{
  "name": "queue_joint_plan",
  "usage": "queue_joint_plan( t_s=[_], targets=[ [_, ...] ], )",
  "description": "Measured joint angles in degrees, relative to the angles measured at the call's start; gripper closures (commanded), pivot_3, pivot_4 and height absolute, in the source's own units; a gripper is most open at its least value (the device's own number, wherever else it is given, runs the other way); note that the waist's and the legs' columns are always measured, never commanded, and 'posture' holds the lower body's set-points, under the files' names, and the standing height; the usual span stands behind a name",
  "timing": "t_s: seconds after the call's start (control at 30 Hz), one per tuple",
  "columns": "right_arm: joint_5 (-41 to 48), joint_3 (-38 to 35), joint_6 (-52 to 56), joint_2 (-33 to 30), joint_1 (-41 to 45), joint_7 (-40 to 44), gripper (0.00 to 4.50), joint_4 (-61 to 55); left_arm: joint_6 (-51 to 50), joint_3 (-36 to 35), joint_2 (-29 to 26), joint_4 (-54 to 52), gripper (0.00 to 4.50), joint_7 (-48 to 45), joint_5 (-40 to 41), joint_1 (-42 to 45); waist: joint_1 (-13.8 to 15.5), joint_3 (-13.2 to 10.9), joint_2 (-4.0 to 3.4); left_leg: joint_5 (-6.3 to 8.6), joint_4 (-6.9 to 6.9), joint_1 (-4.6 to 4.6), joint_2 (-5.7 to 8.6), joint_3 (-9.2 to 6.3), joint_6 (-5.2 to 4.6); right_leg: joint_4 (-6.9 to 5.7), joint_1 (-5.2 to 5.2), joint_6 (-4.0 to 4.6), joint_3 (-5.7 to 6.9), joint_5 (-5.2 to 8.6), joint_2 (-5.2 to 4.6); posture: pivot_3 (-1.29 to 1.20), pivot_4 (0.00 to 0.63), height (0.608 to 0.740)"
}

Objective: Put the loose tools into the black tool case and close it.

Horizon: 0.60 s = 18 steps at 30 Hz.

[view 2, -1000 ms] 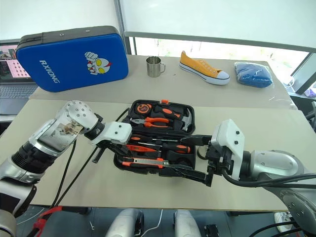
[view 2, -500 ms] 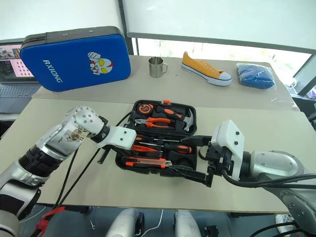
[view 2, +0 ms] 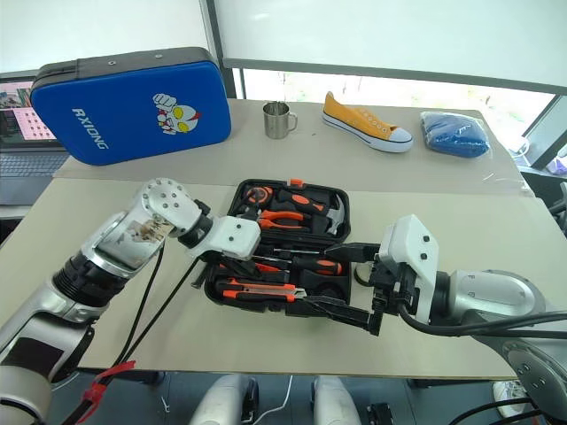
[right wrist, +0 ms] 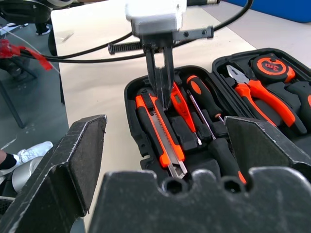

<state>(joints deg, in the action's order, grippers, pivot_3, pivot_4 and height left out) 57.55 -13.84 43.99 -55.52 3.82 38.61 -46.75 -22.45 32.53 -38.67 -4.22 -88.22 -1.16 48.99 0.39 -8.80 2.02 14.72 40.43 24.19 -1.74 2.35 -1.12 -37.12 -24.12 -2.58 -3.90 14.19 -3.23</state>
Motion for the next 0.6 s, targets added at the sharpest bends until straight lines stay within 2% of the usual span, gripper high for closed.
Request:
queue_joint_plan(
  t_s=[0.27, 0.4, 0.47, 0.6],
  targets=[
    [0.06, -0.05, 0.00, 0.00, -0.55, -0.44, 0.00, -0.17, 7.85, 3.91, 2.11, 2.46, 4.48, 0.94, -5.03, -0.28, 0.36, 0.00, 0.00, 0.00, 0.01, -0.03, 0.03, 0.00, 0.00, 0.02, 0.08, -0.01, 0.00, 0.00, -0.04, 0.00, 0.150, 0.739],
    [0.06, -0.10, 0.00, 0.01, -0.91, -1.19, 0.00, -0.63, 14.30, 4.94, 3.04, 3.95, 4.48, 2.11, -8.10, -0.32, 0.69, 0.07, -0.07, 0.00, 0.01, -0.45, 0.06, 0.01, -0.01, 0.09, 0.60, -0.03, 0.01, 0.00, -0.07, 0.00, 0.150, 0.739],
    [0.06, -0.15, 0.00, 0.01, -1.13, -1.46, 0.00, -0.94, 14.82, 4.87, 3.44, 4.63, 4.48, 2.51, -8.44, -0.60, 0.80, 0.07, -0.07, 0.03, 0.01, -0.85, 0.06, 0.05, -0.05, 0.19, 1.04, -0.08, 0.02, 0.04, -0.07, 0.00, 0.150, 0.739],
    [-0.04, -0.46, 0.00, 0.00, -2.64, -1.54, 0.00, -1.16, 12.60, 3.16, 3.87, 4.79, 4.48, 2.63, -7.80, -1.79, 0.77, 0.08, -0.08, 0.03, 0.01, -0.91, 0.04, 0.01, -0.05, 0.18, 1.10, -0.10, -0.02, 0.05, -0.07, 0.00, 0.150, 0.739]
  ],
)
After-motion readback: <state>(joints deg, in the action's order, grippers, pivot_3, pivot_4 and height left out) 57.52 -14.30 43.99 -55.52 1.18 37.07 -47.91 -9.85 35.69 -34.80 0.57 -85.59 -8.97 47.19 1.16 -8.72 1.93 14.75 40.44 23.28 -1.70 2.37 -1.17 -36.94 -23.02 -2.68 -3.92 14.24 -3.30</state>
